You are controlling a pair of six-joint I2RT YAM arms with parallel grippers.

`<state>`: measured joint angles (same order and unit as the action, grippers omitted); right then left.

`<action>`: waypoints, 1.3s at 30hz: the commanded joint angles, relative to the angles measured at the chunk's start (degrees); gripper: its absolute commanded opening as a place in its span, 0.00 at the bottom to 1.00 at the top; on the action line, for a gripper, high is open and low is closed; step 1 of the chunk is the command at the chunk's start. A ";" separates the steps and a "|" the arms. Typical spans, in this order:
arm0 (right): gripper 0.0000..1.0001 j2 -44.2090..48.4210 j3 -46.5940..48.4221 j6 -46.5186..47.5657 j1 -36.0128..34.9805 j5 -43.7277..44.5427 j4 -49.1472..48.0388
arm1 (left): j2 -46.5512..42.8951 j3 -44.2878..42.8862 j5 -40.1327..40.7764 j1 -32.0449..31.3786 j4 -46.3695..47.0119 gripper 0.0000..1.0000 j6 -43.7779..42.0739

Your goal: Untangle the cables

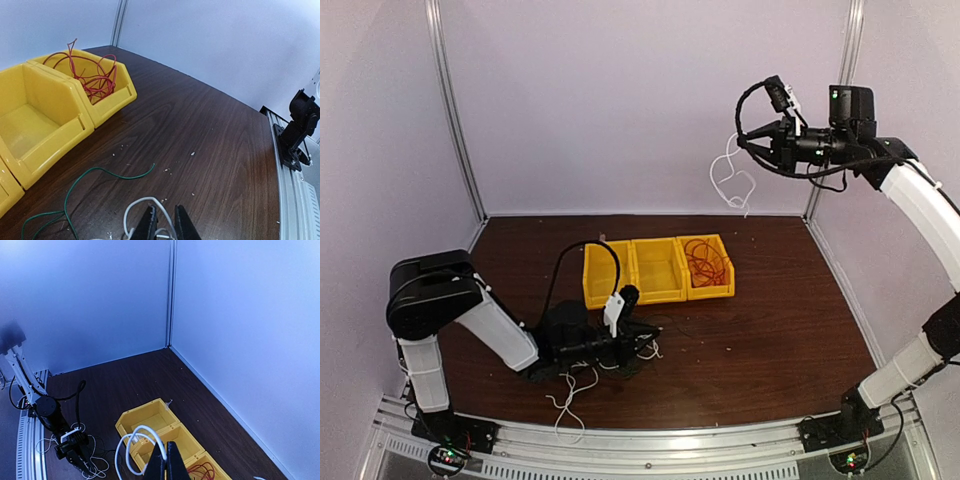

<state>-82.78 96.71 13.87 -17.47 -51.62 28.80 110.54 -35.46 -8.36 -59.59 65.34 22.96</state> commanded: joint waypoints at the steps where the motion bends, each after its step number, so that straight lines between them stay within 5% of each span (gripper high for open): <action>1: 0.00 -0.71 3.91 -1.71 -0.07 0.02 -2.37 | -2.25 1.65 1.16 -0.26 1.66 0.14 0.36; 18: 0.00 -8.92 0.94 -0.93 -7.53 5.51 -7.05 | -16.62 9.62 2.52 -2.14 -7.67 0.11 3.74; 39: 0.00 -29.26 3.96 0.19 -10.36 10.15 -9.27 | -24.06 13.64 6.52 -3.16 -10.59 0.11 4.64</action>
<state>-110.45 98.37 13.74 -27.09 -42.94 21.54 88.66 -22.74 -3.62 -62.48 54.98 27.18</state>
